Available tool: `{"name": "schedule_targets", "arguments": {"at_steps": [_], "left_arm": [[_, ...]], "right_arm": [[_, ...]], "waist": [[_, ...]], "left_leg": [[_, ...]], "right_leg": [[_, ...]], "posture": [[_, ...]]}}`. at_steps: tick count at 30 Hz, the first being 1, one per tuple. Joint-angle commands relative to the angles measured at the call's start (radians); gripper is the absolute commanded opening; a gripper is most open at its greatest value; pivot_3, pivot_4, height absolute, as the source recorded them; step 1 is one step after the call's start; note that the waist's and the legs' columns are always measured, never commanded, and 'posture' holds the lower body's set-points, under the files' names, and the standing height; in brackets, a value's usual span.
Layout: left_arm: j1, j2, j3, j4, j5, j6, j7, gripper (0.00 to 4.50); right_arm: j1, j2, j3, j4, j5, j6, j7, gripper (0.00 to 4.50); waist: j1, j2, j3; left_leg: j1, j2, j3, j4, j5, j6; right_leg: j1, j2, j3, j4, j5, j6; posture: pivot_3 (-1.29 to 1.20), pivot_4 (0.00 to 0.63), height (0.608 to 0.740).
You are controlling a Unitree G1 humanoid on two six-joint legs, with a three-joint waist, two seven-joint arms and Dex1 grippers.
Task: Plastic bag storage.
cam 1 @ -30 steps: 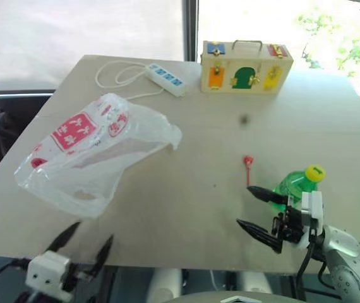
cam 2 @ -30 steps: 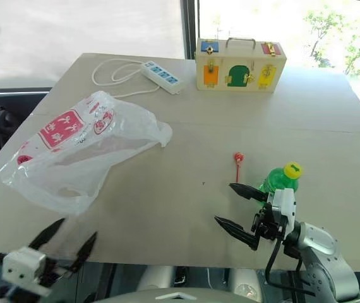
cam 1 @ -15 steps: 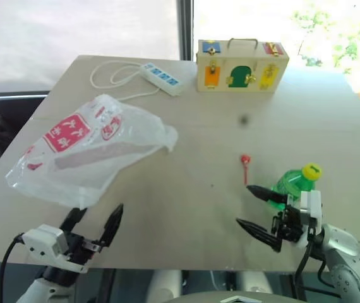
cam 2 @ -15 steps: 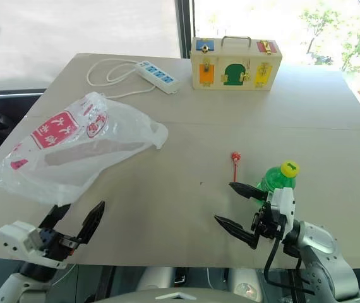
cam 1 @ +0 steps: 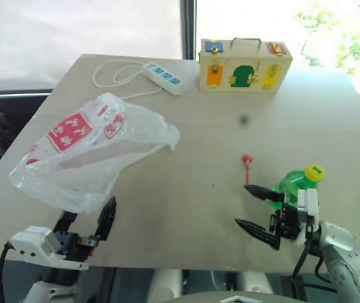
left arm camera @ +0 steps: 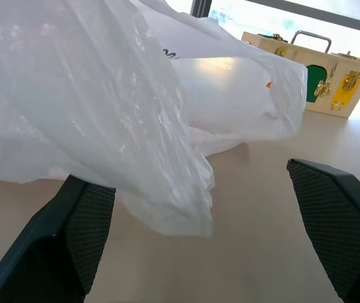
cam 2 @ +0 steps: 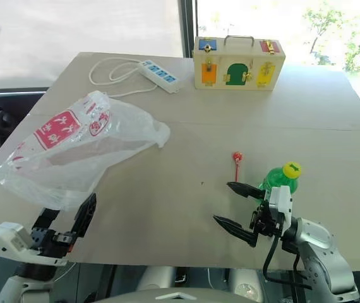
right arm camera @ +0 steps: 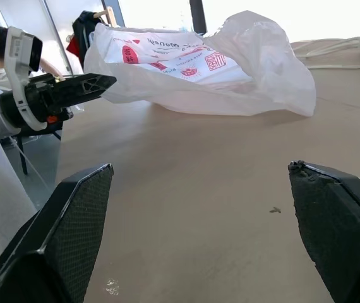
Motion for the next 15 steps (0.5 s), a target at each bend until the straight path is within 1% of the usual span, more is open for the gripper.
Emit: {"name": "schedule_targets", "arguments": {"at_steps": [1,3,6,8,11,12,13,15], "left_arm": [[-0.035,-0.004,-0.006,-0.039,0.017,0.055,0.027,4.47],[-0.063,-0.007,-0.004,-0.049,0.041,0.091,0.063,4.47],[-0.097,-0.014,0.017,-0.074,0.012,0.173,0.138,4.47],[-0.100,-0.013,0.019,-0.106,-0.023,0.188,0.121,4.47],[-0.087,-0.039,0.049,-0.119,-0.056,0.171,0.104,4.47],[-0.081,-0.045,0.062,-0.115,-0.061,0.168,0.101,3.94],[-0.071,-0.052,0.075,-0.110,-0.066,0.166,0.094,3.67],[-0.061,-0.065,0.094,-0.107,-0.075,0.166,0.085,2.65]], "right_arm": [[-0.010,0.001,-0.008,-0.018,0.009,-0.008,-0.002,4.50],[-0.011,0.000,-0.008,-0.022,0.009,-0.005,-0.006,4.50],[-0.007,-0.003,-0.009,-0.028,0.010,-0.002,-0.010,4.50],[-0.005,-0.003,-0.009,-0.029,0.010,0.000,-0.012,4.50],[-0.009,0.001,-0.007,-0.023,0.010,0.000,-0.013,4.50],[-0.013,0.002,-0.006,-0.018,0.010,-0.001,-0.012,4.50],[-0.017,0.004,-0.005,-0.012,0.010,-0.002,-0.009,4.50],[-0.020,0.006,-0.003,-0.004,0.009,-0.005,-0.005,4.50]], "waist": [[0.002,0.000,0.000],[0.002,0.000,0.000],[0.006,0.000,0.000],[0.007,0.000,0.000],[0.007,0.000,0.000],[0.007,0.000,0.000],[0.007,0.000,0.000],[0.007,0.000,0.000]], "left_leg": [[0.000,0.000,0.000,0.000,0.000,0.000],[0.000,0.000,0.000,0.000,0.000,0.000],[0.000,0.000,0.000,0.000,0.000,0.000],[0.000,0.001,0.000,0.000,0.000,0.000],[0.000,0.001,0.000,0.000,0.000,0.000],[0.000,0.001,0.000,0.000,0.000,0.000],[0.000,0.001,0.000,0.000,0.000,0.000],[0.000,0.002,0.000,0.000,0.000,0.000]], "right_leg": [[0.000,0.000,0.000,0.000,0.000,0.000],[0.000,0.001,0.000,0.000,0.000,0.000],[0.000,0.001,0.000,0.000,0.000,0.000],[0.000,0.001,0.000,0.000,0.000,0.000],[0.000,0.001,0.001,0.000,0.000,0.000],[0.000,0.001,0.001,0.000,0.000,0.000],[0.000,0.001,0.001,0.000,0.000,0.000],[0.000,0.001,0.001,0.000,0.000,0.000]], "posture": [[0.00,0.150,0.731],[0.00,0.150,0.731],[0.00,0.150,0.731],[0.00,0.150,0.731],[0.00,0.150,0.731],[0.00,0.150,0.731],[0.00,0.150,0.731],[0.00,0.150,0.731]]}}
